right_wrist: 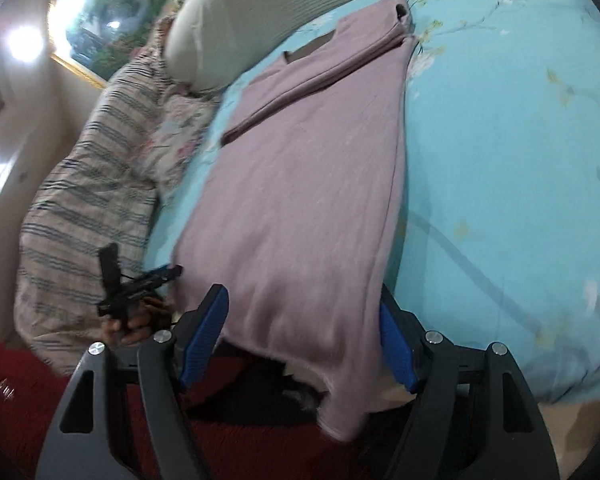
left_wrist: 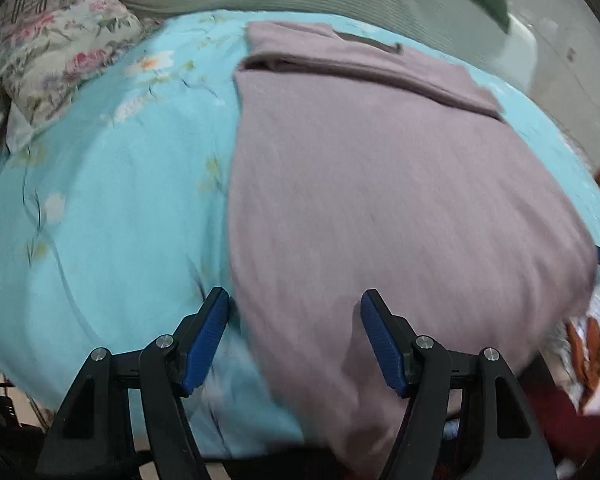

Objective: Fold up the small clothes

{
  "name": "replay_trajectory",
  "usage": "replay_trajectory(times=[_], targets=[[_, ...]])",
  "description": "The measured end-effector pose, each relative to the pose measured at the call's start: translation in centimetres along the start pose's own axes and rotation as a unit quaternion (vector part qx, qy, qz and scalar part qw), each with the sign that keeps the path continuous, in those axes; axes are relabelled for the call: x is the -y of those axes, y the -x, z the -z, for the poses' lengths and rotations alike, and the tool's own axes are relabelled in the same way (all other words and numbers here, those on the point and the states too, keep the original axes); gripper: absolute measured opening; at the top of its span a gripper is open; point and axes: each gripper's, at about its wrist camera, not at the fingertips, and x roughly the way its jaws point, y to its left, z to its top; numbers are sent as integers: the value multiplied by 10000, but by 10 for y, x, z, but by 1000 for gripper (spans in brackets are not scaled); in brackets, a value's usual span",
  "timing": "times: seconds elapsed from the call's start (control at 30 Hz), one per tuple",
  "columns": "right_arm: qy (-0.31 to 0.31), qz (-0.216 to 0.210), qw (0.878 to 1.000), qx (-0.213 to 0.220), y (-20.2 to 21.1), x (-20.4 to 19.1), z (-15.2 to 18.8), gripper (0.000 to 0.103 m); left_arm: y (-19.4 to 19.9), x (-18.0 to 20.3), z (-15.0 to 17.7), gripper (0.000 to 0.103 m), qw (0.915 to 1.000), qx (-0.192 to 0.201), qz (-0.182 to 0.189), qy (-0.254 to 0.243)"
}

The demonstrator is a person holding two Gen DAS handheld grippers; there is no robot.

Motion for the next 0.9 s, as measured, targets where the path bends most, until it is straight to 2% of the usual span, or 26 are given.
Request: replay_trajectory(times=[0.13,0.33,0.47,0.53,0.63,0.67,0.7,0.73,0.77,0.8,0.87,0.9], targets=[[44,-166,9998,-59,-6,1,14,73,13,-7,23,68,9998,-31,201,-36],[356,-481,9982,34,-9,-16,14,74,13,-5,28,64,9982,-336,402,-287],[379,-338,9987,-24,-17,-17,12,74,11,-20,21,57,9966,-425,702,-18],[423,-315,9986,-58,-19,-17,14,74,10,-25,19,57,9952,-440,863,109],[453,-186,9988,-53,-19,-18,16,74,8,-24,21,54,9931,-499,1064,33],[448,-134,9989,-61,-19,-18,16,74,7,-22,22,44,9926,-524,1097,-2],[453,-36,9989,-69,-19,-18,16,74,4,-22,23,30,9909,-614,1195,-8],[465,112,9988,-80,-18,-19,17,74,1,-22,25,22,9894,-705,1271,15],[490,237,9985,-87,-17,-19,17,72,-3,-23,26,17,9879,-805,1326,59],[498,271,9984,-81,-17,-19,17,69,-5,-23,27,16,9872,-854,1345,81],[478,363,9982,-96,-17,-18,17,49,-6,-23,27,16,9869,-845,1370,44],[424,430,9980,-180,-19,-16,17,42,-7,-23,27,16,9866,-855,1389,24]])
